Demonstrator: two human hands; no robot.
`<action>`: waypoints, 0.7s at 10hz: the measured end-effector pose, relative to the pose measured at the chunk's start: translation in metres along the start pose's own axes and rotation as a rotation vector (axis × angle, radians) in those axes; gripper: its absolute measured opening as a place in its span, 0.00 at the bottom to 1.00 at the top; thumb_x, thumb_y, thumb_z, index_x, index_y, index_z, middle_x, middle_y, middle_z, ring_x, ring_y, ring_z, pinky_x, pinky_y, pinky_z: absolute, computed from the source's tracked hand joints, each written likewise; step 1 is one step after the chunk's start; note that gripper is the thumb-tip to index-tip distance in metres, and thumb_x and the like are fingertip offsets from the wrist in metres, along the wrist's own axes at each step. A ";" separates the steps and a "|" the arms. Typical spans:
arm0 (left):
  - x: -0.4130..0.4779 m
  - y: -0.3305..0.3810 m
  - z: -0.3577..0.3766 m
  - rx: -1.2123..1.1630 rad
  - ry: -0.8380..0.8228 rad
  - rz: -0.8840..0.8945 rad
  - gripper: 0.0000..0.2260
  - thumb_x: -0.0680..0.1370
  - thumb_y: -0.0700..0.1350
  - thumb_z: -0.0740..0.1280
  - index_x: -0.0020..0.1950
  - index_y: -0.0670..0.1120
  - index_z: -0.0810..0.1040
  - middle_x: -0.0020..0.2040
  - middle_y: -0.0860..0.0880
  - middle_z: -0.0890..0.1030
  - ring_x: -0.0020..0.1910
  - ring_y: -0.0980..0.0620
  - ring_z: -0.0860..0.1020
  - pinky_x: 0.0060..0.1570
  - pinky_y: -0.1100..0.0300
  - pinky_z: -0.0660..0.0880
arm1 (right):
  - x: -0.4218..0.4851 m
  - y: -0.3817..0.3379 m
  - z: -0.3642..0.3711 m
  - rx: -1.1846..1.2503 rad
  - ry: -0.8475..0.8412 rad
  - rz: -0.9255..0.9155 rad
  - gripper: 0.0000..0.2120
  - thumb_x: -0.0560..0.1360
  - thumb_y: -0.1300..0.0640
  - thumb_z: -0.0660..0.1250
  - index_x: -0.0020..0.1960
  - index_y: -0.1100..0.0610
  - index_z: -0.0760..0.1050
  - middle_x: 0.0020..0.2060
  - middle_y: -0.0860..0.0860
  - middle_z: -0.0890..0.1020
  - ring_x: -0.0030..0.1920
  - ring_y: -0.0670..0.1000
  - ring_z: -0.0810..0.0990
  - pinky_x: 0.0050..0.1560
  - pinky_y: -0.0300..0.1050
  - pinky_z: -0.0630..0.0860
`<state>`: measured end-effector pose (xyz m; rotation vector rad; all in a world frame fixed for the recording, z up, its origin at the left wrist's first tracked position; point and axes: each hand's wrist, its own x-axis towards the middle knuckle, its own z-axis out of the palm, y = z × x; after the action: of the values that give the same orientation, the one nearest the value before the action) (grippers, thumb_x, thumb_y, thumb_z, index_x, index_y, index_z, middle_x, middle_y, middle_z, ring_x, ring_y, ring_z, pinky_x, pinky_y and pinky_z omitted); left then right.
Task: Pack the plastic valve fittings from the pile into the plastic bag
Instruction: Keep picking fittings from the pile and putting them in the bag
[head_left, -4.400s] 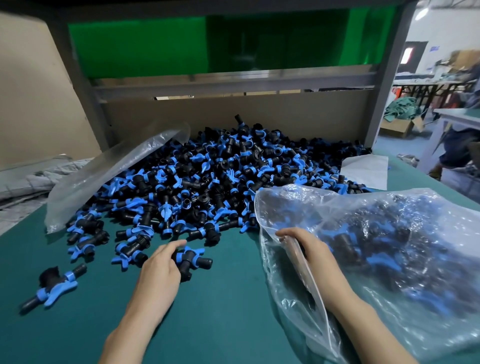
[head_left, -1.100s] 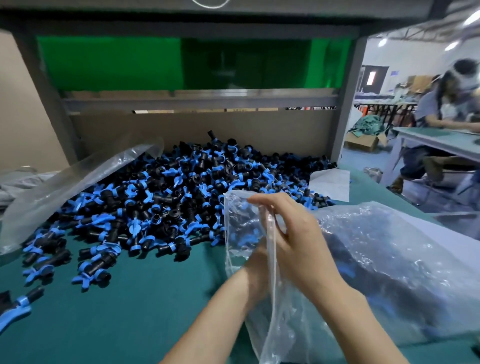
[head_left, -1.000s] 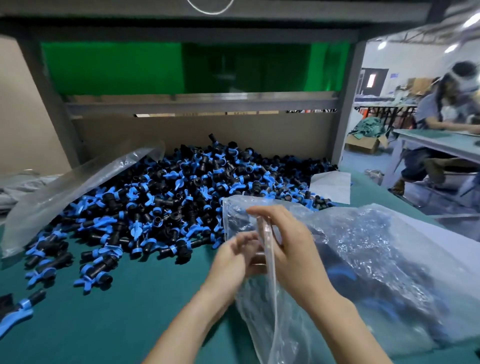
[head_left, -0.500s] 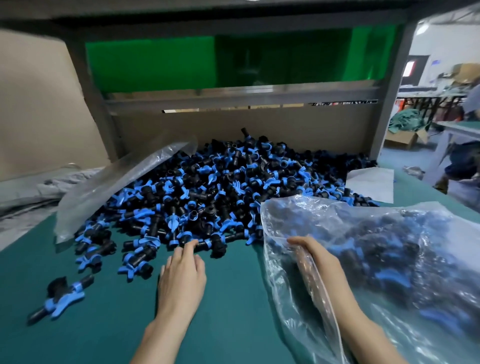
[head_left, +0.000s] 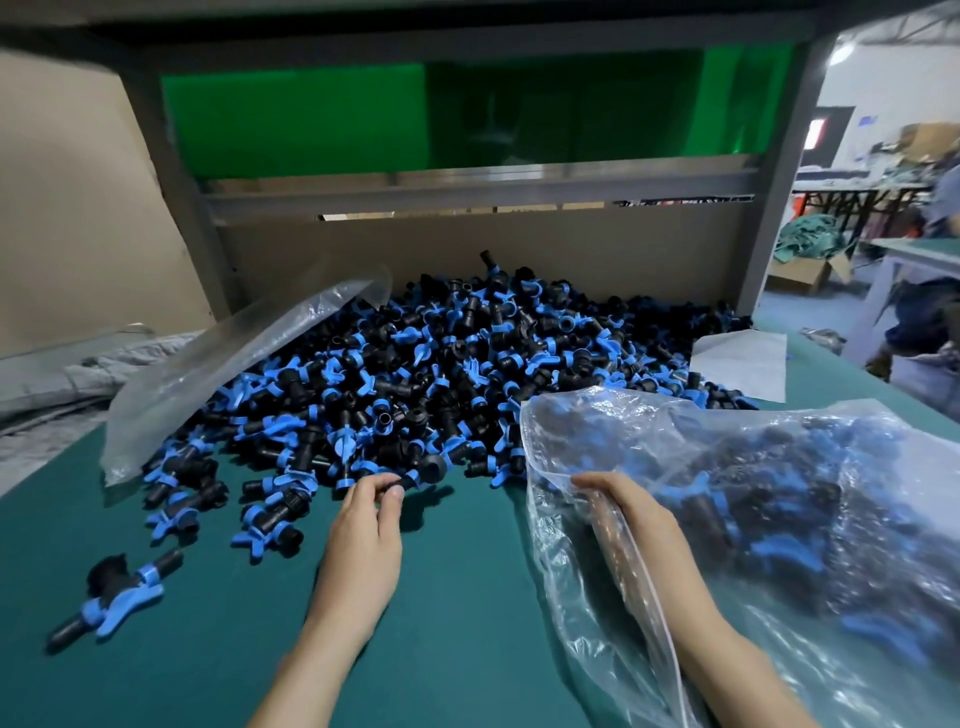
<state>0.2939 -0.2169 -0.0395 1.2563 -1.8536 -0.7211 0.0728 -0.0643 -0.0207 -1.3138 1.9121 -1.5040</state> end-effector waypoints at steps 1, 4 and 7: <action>-0.003 0.007 0.000 -0.134 0.009 -0.045 0.06 0.84 0.52 0.56 0.51 0.63 0.71 0.49 0.58 0.79 0.46 0.63 0.77 0.40 0.63 0.70 | 0.007 -0.002 0.003 0.244 -0.011 0.065 0.13 0.72 0.40 0.66 0.49 0.45 0.82 0.45 0.45 0.85 0.50 0.51 0.83 0.50 0.46 0.78; -0.005 0.012 0.001 -0.188 -0.030 -0.032 0.07 0.84 0.51 0.57 0.51 0.60 0.73 0.46 0.55 0.80 0.42 0.65 0.77 0.40 0.62 0.71 | 0.009 0.004 0.005 0.200 0.021 -0.045 0.12 0.74 0.40 0.65 0.51 0.45 0.81 0.46 0.42 0.84 0.50 0.45 0.81 0.53 0.44 0.76; -0.010 0.035 0.004 -1.093 -0.142 -0.446 0.13 0.84 0.46 0.57 0.50 0.39 0.76 0.35 0.48 0.78 0.33 0.53 0.74 0.37 0.59 0.69 | 0.000 0.008 -0.002 -0.254 0.040 -0.224 0.18 0.79 0.64 0.64 0.61 0.44 0.76 0.59 0.37 0.78 0.62 0.38 0.74 0.62 0.39 0.69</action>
<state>0.2752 -0.1947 -0.0165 0.8468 -0.9312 -1.7756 0.0681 -0.0637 -0.0271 -1.6689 2.0938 -1.4318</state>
